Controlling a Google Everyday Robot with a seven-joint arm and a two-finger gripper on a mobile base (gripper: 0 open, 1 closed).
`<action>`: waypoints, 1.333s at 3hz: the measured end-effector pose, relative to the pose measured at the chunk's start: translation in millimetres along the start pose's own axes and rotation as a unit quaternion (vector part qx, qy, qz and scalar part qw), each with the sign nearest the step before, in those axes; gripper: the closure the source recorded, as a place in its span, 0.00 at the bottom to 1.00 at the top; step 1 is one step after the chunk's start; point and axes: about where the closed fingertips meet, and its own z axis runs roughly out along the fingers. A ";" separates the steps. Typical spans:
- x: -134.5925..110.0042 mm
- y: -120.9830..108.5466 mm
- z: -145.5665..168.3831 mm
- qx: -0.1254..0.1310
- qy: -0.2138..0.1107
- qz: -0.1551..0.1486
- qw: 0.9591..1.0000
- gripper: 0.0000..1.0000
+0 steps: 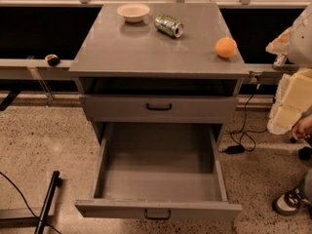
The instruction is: Close middle drawer
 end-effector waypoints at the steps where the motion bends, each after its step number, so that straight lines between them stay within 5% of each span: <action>1: -0.2 0.0 0.2 0.000 0.000 0.000 1.000 0.00; 2: -10.4 5.5 10.6 -0.012 -0.017 -0.012 1.000 0.00; 3: -33.1 35.6 58.9 -0.036 -0.072 -0.056 0.995 0.00; 4: -40.2 70.1 142.9 -0.075 -0.131 -0.086 0.985 0.00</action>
Offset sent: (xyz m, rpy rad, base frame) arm 0.0050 0.0143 -0.0208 0.0423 0.0520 0.0412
